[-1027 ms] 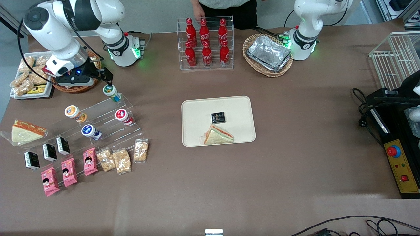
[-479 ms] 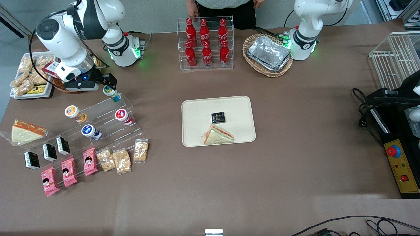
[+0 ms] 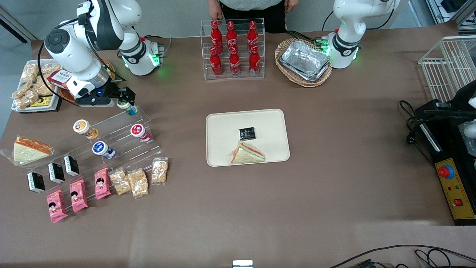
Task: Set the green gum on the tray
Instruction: 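Lower the right gripper and close it on the green-capped bottle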
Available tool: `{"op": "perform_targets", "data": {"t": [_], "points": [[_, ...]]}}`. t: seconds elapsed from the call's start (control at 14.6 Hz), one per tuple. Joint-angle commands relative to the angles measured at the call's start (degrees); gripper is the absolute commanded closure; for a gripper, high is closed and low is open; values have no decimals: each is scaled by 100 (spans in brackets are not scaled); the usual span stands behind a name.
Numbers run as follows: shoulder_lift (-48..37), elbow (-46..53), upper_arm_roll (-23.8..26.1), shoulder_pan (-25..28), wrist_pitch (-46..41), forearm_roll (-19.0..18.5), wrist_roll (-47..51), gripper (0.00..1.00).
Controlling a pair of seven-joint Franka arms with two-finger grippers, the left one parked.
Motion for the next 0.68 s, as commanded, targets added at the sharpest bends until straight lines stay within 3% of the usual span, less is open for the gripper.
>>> {"op": "perform_targets", "data": {"t": [0.0,0.27,0.62], "points": [[159,-33,-20,10,135,121,29,1],[203,-33,-20,10,135,121,29,5],[220,-68,-12,19,127,121,38,35]]}}
